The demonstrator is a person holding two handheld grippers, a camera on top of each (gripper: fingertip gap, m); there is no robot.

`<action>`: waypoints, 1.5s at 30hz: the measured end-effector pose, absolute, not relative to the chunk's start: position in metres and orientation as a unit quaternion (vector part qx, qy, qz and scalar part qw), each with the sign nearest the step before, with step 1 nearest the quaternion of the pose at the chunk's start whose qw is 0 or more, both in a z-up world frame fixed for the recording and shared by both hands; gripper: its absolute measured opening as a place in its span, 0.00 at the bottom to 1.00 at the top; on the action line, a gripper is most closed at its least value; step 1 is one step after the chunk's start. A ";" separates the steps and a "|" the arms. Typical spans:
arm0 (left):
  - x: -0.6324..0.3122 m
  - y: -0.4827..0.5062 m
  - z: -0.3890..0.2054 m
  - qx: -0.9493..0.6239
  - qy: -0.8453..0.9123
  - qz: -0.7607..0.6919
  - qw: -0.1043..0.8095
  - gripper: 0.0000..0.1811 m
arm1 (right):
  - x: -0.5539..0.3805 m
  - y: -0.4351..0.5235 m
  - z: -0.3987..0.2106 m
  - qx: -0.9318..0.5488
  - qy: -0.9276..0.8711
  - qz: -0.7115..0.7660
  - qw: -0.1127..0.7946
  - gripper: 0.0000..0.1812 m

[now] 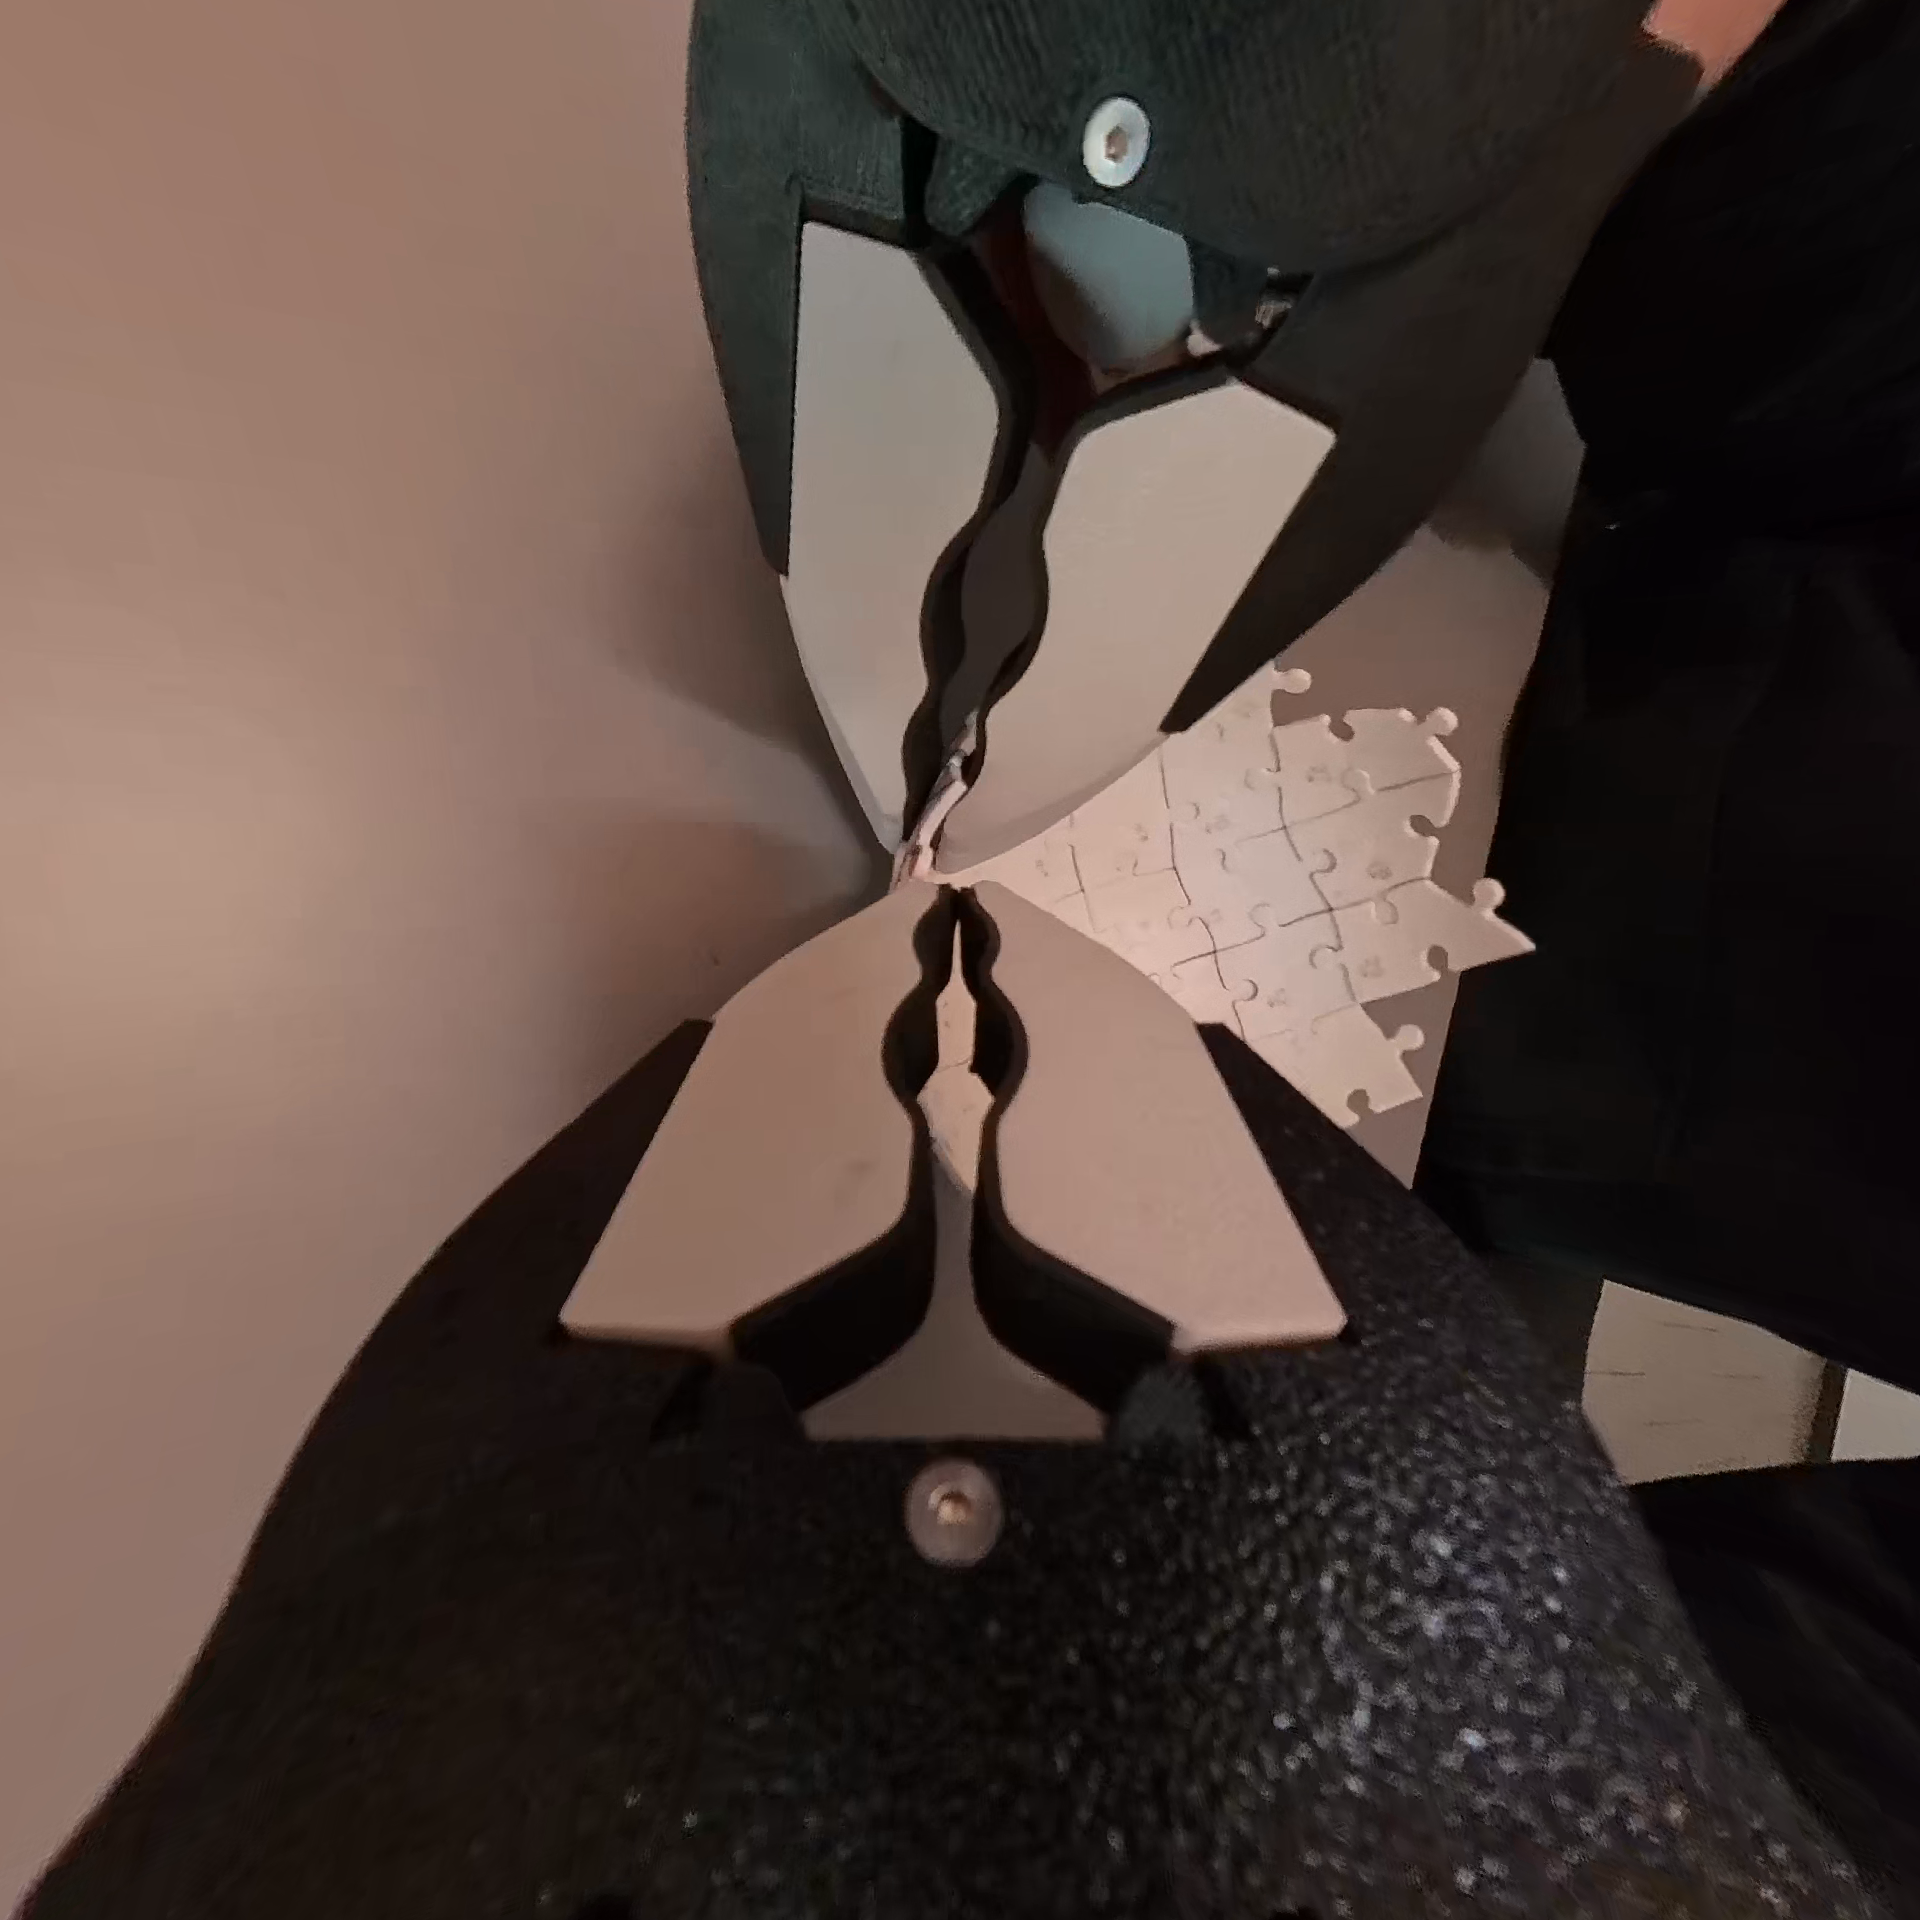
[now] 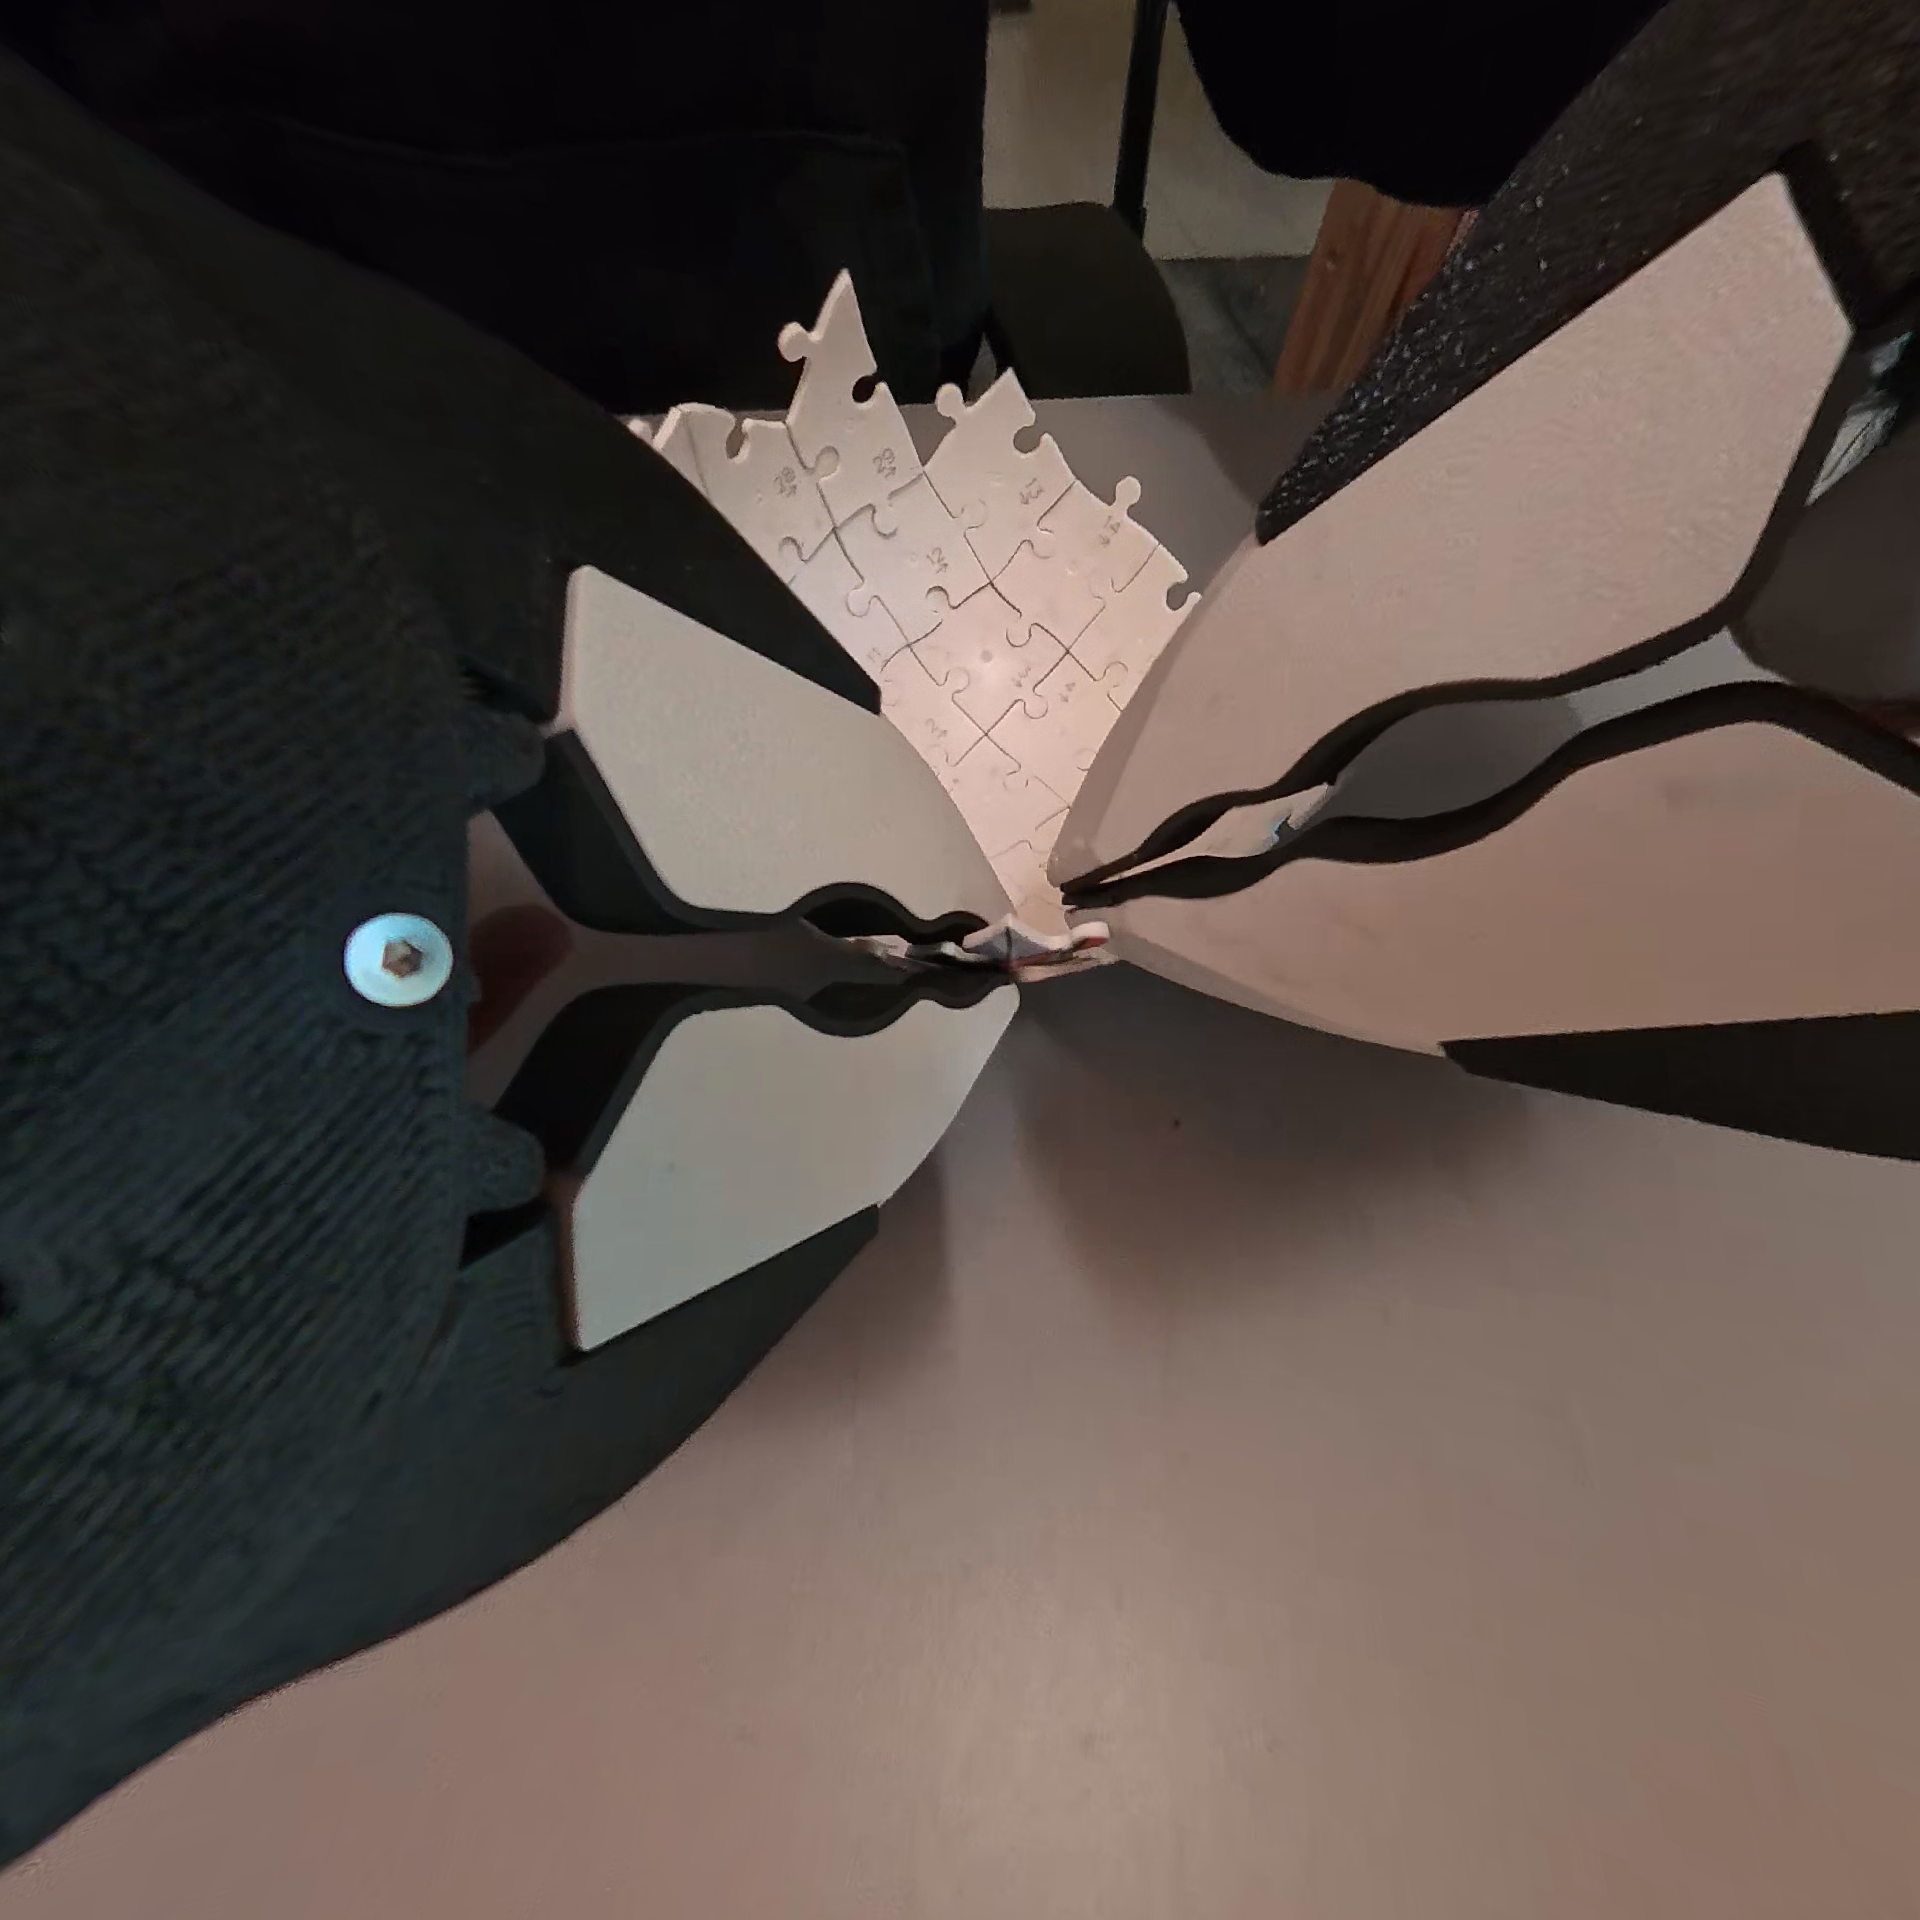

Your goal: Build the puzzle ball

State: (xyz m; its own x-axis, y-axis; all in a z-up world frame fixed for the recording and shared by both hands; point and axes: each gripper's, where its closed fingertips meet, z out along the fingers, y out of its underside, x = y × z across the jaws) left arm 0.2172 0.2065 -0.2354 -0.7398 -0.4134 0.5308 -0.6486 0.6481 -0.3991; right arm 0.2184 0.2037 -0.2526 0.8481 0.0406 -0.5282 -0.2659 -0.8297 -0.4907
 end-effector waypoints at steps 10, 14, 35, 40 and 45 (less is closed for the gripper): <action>0.224 0.202 -0.231 0.268 -0.860 0.369 0.230 0.00 | 0.222 0.202 -0.257 -0.914 0.086 0.284 0.276 0.02; 0.226 0.205 -0.241 0.279 -0.862 0.358 0.226 0.00 | 0.224 0.202 -0.259 -0.911 0.098 0.291 0.277 0.02; 0.249 0.216 -0.234 0.286 -0.864 0.338 0.239 0.08 | 0.223 0.200 -0.260 -0.900 0.112 0.316 0.279 0.02; 0.248 0.219 -0.235 0.341 -0.838 0.351 0.242 0.08 | 0.220 0.202 -0.257 -0.896 0.101 0.314 0.298 0.02; 0.241 0.237 -0.226 0.435 -0.804 0.379 0.144 0.09 | 0.218 0.199 -0.256 -0.894 0.093 0.321 0.300 0.02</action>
State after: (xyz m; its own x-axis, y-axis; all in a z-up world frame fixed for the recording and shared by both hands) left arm 0.2406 0.2375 -0.2257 -0.5800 -0.5907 0.5610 -0.8085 0.3333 -0.4849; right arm 0.2183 0.1992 -0.2556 0.7768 0.0266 -0.6292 -0.3582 -0.8031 -0.4762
